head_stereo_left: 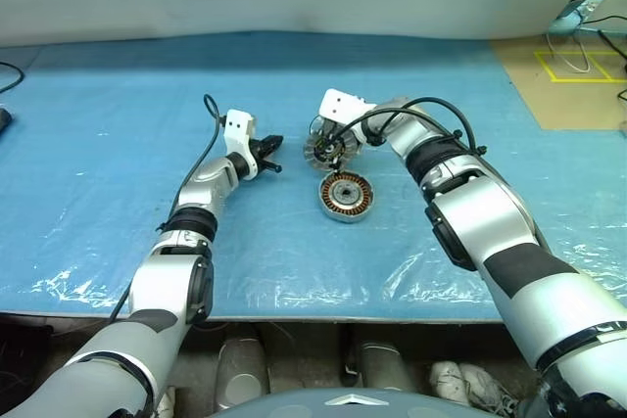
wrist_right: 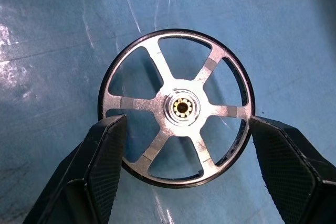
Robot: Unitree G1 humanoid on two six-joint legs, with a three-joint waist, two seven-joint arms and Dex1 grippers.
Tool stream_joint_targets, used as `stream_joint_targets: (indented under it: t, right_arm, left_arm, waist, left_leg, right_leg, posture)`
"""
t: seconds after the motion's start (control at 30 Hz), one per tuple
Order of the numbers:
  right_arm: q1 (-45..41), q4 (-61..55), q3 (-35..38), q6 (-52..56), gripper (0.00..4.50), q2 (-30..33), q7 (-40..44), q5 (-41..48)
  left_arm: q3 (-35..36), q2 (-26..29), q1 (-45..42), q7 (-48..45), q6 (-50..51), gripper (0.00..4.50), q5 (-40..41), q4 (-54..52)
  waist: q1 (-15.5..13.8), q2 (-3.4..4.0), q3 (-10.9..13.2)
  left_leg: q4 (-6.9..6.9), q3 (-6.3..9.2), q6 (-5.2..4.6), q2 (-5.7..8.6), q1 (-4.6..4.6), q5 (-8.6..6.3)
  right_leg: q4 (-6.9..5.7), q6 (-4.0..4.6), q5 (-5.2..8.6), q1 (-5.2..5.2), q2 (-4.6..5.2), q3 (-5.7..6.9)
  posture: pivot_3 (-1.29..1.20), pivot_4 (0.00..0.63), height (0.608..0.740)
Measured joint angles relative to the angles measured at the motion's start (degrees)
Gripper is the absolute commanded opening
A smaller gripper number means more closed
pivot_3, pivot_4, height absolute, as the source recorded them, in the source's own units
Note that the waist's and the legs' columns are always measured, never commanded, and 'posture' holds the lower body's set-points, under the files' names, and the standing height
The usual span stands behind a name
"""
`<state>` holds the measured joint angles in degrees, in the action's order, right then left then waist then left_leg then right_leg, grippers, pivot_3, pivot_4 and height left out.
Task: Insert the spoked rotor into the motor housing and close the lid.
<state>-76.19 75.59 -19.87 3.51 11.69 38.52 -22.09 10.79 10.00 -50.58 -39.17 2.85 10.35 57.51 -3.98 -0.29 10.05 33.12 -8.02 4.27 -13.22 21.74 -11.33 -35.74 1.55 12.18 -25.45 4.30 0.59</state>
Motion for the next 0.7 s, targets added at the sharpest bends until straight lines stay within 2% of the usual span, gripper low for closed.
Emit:
stream_joint_targets:
  t: [0.03,0.13,0.37,0.7]
  right_arm:
    - [0.0,0.0,0.0,0.0,3.89,-0.1,0.0,0.0]
    - [0.0,0.0,0.1,0.0,3.29,-0.2,0.0,0.0]
    - [0.6,0.0,0.1,0.1,0.89,0.0,1.3,-0.2]
    - [1.5,-1.0,0.8,0.8,0.85,0.6,1.6,0.0]
  left_arm:
    - [-0.1,-0.1,0.0,0.0,0.0,0.00,0.0,0.0]
    - [-0.1,-0.1,0.0,0.0,0.0,0.00,0.0,0.0]
    - [-0.2,-0.1,0.0,0.1,0.1,0.00,0.0,-0.3]
    - [-2.1,-0.3,0.6,-0.6,-0.1,0.00,-0.2,-1.0]
  waist:
    - [0.0,0.00,0.0]
    - [0.0,0.00,0.0]
    - [0.0,0.00,0.0]
    - [0.0,0.00,0.0]
  left_leg:
    - [0.00,0.00,0.00,0.00,0.00,0.00]
    - [0.00,0.00,0.00,0.00,0.00,0.00]
    - [0.00,0.00,0.00,-0.02,-0.01,0.00]
    - [0.06,-0.01,-0.01,-0.02,-0.04,0.00]
  right_leg:
    - [0.00,0.00,0.00,0.00,0.00,0.00]
    - [0.00,0.00,0.00,0.00,0.00,0.00]
    - [-0.01,0.02,0.01,0.00,-0.01,0.01]
    - [-0.07,0.05,0.00,0.01,0.00,0.00]
  posture:
    - [0.00,0.150,0.740]
    - [0.00,0.150,0.740]
    - [0.00,0.150,0.740]
    - [0.00,0.150,0.740]
